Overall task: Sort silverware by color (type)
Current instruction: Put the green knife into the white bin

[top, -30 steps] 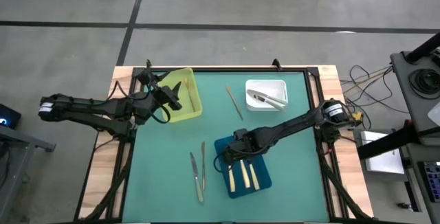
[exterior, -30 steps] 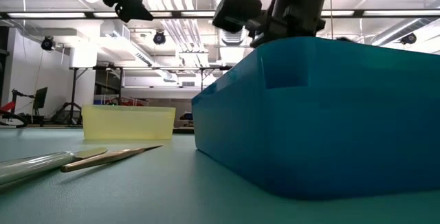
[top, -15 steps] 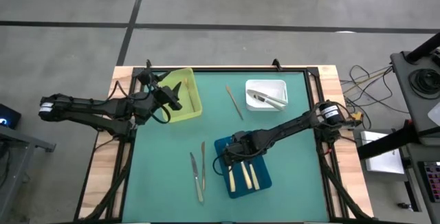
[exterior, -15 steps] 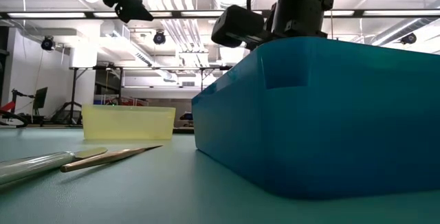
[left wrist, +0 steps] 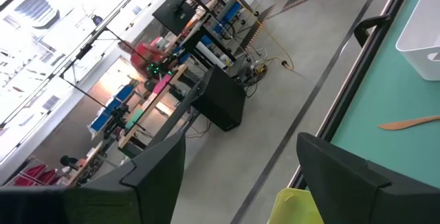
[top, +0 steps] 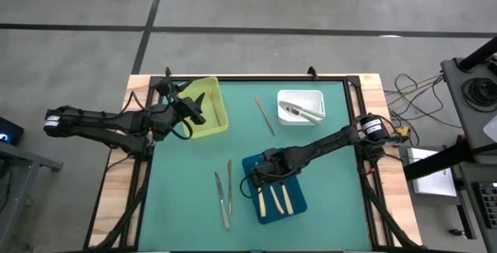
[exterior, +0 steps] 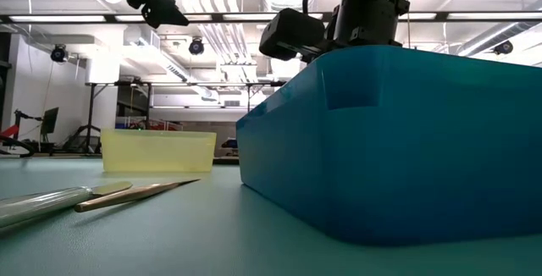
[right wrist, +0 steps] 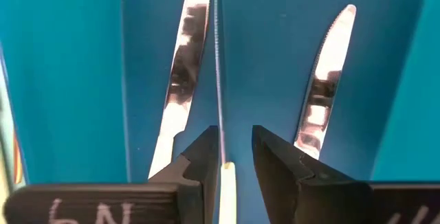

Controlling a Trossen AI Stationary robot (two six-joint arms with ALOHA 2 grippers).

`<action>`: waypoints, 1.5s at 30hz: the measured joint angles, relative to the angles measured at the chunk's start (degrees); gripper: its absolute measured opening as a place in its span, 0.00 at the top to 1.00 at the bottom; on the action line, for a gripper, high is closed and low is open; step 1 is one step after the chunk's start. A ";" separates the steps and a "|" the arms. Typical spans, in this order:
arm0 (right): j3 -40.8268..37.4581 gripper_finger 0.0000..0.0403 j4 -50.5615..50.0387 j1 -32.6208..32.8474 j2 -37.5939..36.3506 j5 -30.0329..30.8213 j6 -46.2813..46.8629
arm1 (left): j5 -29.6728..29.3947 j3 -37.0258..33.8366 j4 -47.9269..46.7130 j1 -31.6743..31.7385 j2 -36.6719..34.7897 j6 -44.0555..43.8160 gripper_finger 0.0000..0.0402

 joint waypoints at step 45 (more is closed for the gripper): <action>2.53 0.89 1.15 -11.30 -12.27 6.00 -84.02 | 10.56 0.00 -7.89 -0.09 3.07 -24.57 0.35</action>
